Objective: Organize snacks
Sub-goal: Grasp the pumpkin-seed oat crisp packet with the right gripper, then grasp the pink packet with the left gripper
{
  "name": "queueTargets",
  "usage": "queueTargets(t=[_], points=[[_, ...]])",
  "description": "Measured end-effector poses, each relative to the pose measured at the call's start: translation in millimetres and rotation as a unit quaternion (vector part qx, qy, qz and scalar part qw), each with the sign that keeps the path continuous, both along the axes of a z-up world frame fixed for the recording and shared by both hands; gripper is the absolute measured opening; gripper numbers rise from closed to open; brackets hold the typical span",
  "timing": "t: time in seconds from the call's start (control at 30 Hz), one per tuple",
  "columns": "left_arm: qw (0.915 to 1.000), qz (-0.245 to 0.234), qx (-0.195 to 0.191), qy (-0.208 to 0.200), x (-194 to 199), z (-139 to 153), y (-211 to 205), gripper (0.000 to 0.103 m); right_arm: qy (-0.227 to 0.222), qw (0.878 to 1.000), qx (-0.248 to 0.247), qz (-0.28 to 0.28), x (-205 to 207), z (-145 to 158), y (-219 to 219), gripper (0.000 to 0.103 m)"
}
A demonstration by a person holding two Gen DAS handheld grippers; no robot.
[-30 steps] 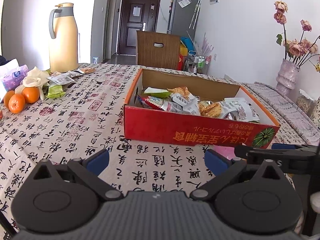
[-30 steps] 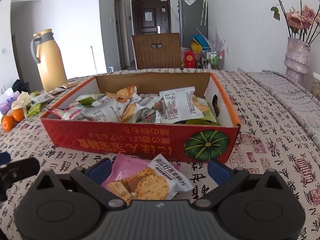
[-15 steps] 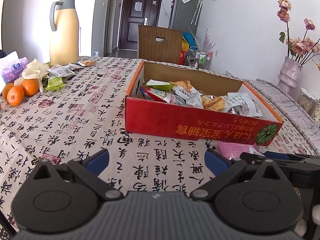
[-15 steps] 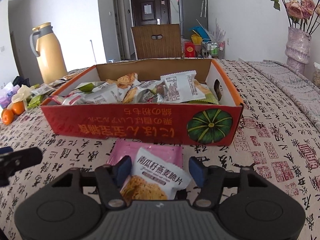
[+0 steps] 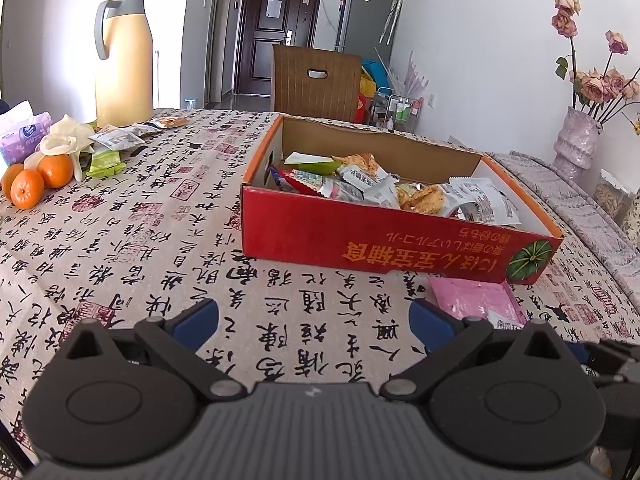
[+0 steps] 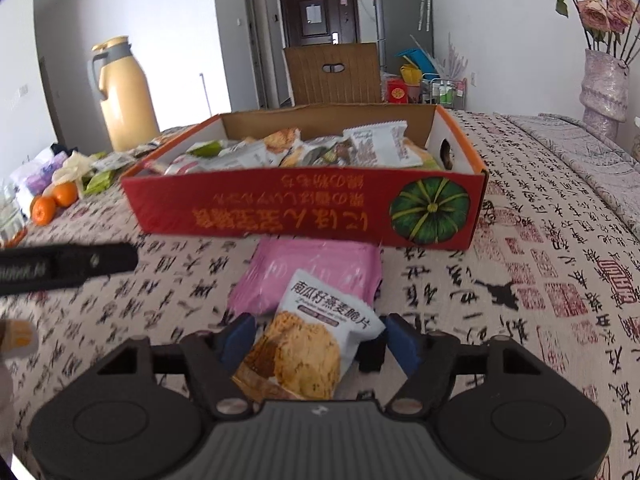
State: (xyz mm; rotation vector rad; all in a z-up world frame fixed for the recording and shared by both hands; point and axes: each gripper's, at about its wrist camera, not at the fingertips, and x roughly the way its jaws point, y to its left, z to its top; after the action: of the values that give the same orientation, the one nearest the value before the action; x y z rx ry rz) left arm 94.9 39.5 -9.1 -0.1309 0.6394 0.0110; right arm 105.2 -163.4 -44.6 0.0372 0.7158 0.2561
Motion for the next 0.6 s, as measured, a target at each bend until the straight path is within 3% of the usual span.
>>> queueTargets(t=[0.03,0.07,0.13,0.6], points=[[1.0000,0.000,0.001,0.000,0.0,0.2,-0.8,0.103,0.001,1.000,0.000,0.002,-1.8,-1.0,0.1,0.056],[1.0000,-0.001,0.001,0.000,-0.4,0.4,-1.5,0.103,0.002,1.000,0.002,0.003,-3.5,-1.5,-0.7,0.056],[1.0000,-0.002,0.003,0.001,-0.3,1.0,-3.3,0.103,-0.002,1.000,0.005,0.005,-7.0,-0.2,-3.2,0.038],[0.9985,-0.045,0.024,0.020,24.9,2.8,-52.0,0.103,-0.045,0.997,0.053,-0.046,-15.8,13.6,-60.0,0.038]])
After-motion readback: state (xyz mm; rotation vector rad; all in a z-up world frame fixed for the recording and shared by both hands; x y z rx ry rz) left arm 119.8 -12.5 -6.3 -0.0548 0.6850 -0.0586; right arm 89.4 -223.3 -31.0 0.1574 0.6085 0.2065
